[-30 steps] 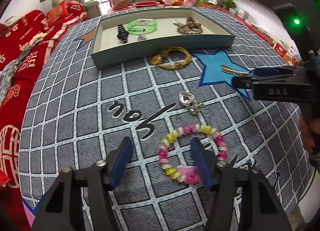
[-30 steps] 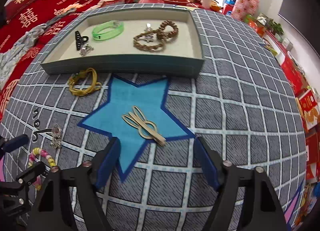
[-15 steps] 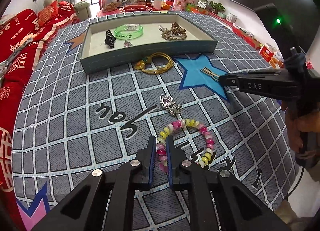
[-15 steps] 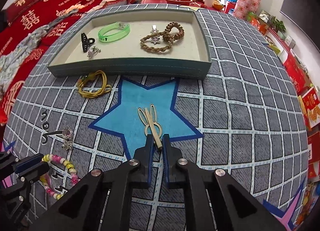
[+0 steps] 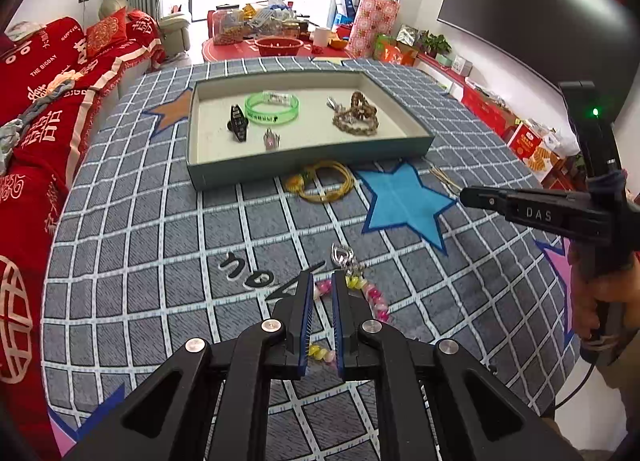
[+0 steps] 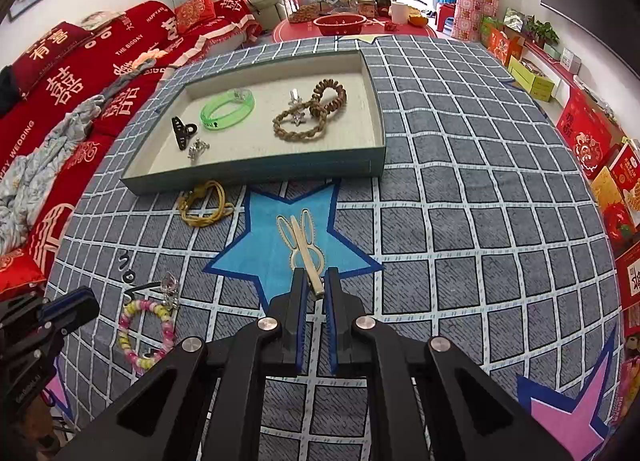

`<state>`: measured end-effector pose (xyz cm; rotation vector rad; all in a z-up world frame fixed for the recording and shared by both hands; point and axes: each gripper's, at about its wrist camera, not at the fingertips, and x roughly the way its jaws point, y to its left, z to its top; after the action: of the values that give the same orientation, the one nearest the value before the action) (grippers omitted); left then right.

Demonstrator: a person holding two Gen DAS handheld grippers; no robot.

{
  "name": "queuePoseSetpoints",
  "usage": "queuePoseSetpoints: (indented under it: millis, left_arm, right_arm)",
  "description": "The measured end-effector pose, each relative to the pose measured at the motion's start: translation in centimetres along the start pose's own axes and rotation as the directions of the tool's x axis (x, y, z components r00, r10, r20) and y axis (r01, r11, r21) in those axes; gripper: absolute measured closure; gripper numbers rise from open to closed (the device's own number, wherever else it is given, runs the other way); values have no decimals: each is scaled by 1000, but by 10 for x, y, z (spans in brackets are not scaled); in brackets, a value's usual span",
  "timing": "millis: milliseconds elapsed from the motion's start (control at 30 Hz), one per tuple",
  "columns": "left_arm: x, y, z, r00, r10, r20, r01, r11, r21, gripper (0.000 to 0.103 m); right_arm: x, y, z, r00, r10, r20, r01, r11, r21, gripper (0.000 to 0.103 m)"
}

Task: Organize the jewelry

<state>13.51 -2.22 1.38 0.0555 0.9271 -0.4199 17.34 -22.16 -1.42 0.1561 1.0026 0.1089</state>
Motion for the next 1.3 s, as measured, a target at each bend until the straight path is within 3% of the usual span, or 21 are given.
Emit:
queuePoseSetpoints:
  millis: [133,333,633,667,700,733,933,1100,1133,1300]
  left_arm:
    - [-4,2,7,1000,7,19,-7,1000,0,81]
    - [6,3,-4,994,107,-11,-107,994,6,80]
    - [24,12,-15,986,150,-79,-150,989,3,77]
    - [26,14,-16,984,152,-90,-152,988,-1,40]
    - [27,17,-17,983,153,-100,-155,988,-13,11]
    - [25,18,-19,984,156,-84,-159,987,-27,0]
    - [25,16,-18,974,223,-48,-222,975,22,0]
    - [43,15,-17,976,191,-102,-185,981,59,1]
    - [46,13,-17,976,184,-114,-176,982,75,9]
    - [53,3,-18,981,146,-128,-130,984,120,25]
  right_arm:
    - [-6,3,5,1000,10,17,-10,1000,-3,94]
    - [-3,7,0,1000,31,0,-31,999,-5,94]
    - [-2,9,-11,998,66,-9,-66,998,18,94]
    - [-2,8,-12,998,67,-8,-66,998,20,94]
    - [-3,8,-13,998,69,-8,-69,997,23,94]
    - [-3,7,-14,997,71,-9,-71,997,26,94]
    - [-4,6,-18,997,76,-13,-76,997,33,94]
    - [-6,9,-20,996,83,-11,-83,996,32,94]
    - [-7,9,-21,996,85,-10,-84,996,32,94]
    - [-9,9,-22,996,86,-6,-86,996,34,94]
